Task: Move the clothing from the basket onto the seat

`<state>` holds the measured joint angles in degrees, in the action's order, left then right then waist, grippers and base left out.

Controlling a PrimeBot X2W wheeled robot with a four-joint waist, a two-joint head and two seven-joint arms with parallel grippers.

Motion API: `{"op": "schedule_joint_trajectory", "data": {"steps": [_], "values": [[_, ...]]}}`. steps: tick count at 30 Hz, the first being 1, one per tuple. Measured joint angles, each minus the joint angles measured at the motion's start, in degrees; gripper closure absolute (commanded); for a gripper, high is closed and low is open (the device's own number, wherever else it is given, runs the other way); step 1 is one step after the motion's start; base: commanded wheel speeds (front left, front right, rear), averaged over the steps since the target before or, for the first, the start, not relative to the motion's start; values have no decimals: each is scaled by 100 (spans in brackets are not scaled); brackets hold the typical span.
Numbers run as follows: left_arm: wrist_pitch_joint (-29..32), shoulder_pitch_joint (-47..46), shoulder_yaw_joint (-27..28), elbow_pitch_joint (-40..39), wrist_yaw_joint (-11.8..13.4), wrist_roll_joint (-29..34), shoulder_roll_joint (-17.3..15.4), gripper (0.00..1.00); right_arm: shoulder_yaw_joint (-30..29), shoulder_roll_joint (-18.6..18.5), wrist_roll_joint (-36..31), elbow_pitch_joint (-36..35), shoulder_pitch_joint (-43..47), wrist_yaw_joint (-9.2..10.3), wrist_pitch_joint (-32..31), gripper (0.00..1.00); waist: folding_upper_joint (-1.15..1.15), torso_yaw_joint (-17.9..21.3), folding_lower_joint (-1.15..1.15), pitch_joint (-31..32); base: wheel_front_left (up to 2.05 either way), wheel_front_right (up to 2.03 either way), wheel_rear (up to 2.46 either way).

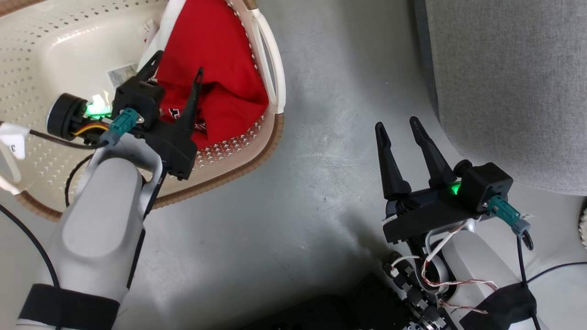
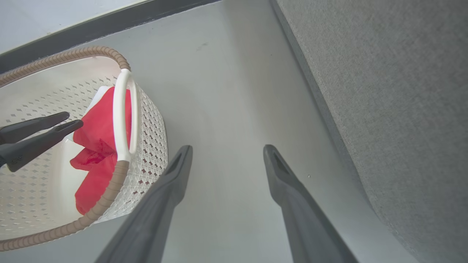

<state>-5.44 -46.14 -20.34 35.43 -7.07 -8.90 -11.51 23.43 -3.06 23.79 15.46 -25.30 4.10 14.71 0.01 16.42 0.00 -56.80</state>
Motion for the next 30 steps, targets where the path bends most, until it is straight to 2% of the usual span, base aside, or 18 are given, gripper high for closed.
{"op": "schedule_joint_trajectory", "data": {"steps": [12,30], "values": [[283,-414,-62,416,0,52,-55,0,146,5,110,16,-1,52,0,0,-1,154,0,-148,0,0,0],[896,-687,215,1082,1,-246,32,0,414,10,304,23,-73,149,0,0,-1,248,0,-215,0,0,0]]}}
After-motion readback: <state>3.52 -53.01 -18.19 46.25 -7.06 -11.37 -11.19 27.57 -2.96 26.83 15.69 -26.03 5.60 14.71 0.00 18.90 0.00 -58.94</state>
